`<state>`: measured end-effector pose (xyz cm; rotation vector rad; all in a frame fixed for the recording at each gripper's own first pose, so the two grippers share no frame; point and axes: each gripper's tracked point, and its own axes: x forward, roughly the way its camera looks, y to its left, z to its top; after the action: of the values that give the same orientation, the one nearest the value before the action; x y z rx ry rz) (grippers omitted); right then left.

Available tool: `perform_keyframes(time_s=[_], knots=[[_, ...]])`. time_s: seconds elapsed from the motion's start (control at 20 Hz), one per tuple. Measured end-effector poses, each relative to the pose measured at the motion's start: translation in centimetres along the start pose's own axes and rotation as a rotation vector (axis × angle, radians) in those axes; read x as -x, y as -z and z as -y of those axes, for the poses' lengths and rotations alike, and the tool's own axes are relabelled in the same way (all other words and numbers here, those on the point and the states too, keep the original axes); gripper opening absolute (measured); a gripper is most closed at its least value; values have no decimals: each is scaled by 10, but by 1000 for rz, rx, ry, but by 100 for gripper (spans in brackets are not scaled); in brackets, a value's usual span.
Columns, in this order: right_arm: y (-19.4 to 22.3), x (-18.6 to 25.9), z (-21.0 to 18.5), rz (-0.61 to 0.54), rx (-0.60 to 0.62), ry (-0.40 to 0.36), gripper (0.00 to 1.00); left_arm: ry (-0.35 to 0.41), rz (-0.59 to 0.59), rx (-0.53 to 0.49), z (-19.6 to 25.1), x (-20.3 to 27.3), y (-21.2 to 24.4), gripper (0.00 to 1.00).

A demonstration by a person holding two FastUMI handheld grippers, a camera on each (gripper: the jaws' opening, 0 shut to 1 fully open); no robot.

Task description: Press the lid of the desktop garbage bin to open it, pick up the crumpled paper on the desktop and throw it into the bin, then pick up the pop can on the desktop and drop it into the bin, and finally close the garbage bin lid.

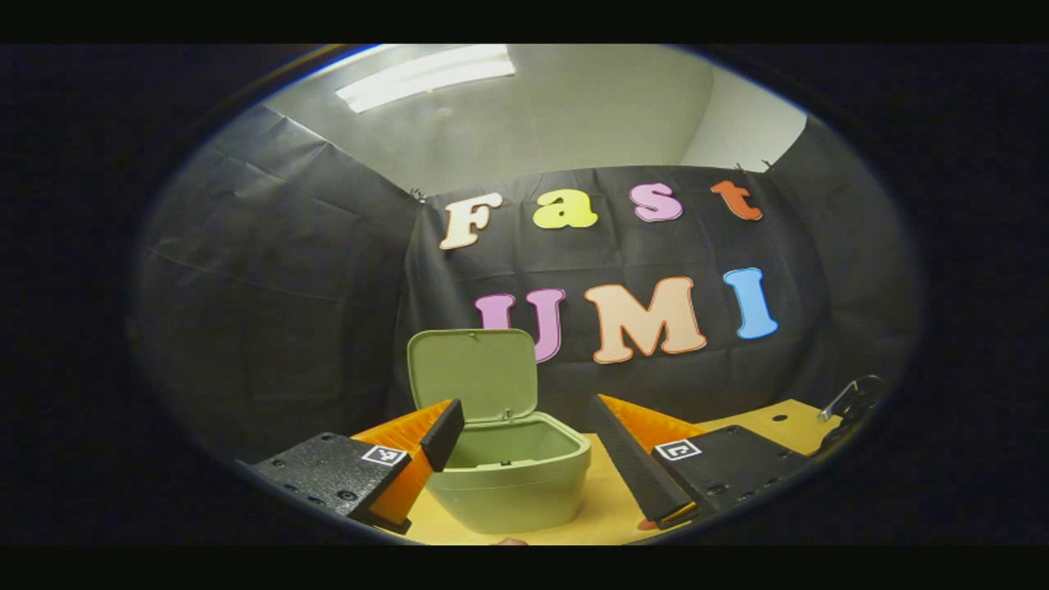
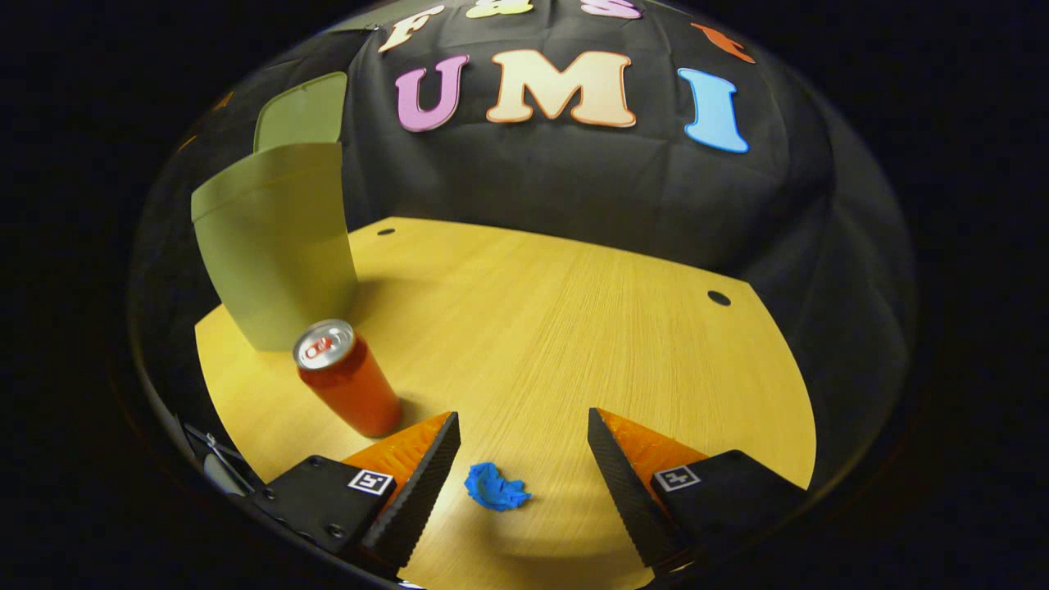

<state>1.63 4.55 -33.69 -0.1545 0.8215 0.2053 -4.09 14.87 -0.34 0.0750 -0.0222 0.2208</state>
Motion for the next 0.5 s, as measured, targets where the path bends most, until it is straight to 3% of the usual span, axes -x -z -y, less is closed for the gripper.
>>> perform_keyframes(time_s=[0.4, 0.45, 0.5], knots=[[50, -14, -18, -160, -10, -38, 97, -44, -13, -24, -21, 8, 2, 93], [59, -17, -23, -192, -19, -49, 82, -48, -19, -25, -23, 9, 4, 93], [63, -13, -26, -221, -35, -56, 60, -49, -22, -25, -25, 10, 5, 93]])
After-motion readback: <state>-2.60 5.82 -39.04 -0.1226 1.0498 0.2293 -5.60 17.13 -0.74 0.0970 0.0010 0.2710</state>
